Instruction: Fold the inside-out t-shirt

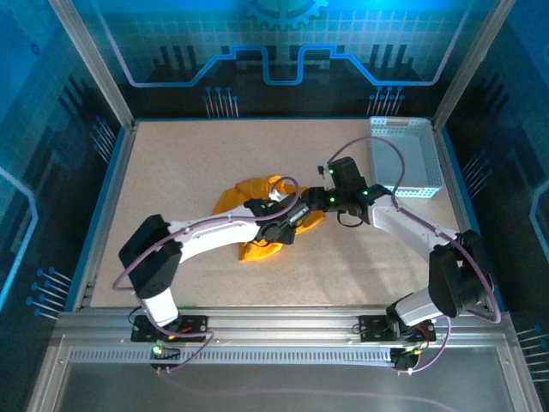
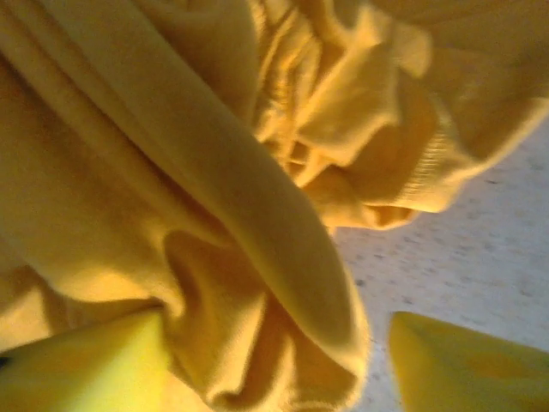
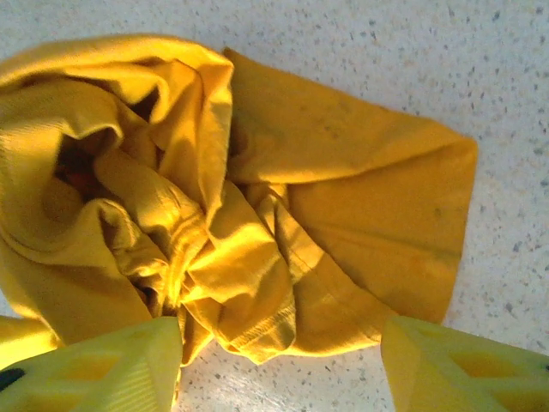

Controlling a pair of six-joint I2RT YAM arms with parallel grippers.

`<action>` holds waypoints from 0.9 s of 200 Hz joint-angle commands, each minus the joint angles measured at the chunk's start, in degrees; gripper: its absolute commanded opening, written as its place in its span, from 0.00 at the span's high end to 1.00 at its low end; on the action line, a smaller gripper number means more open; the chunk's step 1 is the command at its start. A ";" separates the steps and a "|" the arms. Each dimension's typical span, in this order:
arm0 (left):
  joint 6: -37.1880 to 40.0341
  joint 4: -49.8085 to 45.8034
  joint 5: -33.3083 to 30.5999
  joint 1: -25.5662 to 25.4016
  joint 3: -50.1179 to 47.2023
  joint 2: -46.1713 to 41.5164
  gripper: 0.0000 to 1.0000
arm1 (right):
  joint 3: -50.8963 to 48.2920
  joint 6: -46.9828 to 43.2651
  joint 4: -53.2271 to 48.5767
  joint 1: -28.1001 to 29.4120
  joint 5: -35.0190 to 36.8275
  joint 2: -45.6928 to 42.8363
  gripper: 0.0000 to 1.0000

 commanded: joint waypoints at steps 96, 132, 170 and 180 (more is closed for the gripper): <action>-4.97 10.85 -4.30 12.91 -31.31 -34.83 0.98 | 9.58 -5.56 6.17 5.84 -4.12 15.99 0.40; -5.07 11.65 -1.29 18.83 -35.05 -41.75 1.00 | 14.31 -7.33 5.13 8.25 -1.83 21.29 0.41; -3.34 9.45 -2.03 21.05 -34.36 -42.29 1.00 | 18.07 -7.46 3.23 8.11 -3.12 26.40 0.51; -3.26 9.45 -1.93 21.72 -34.51 -42.60 1.00 | 18.29 -7.56 3.06 8.39 -3.14 26.60 0.54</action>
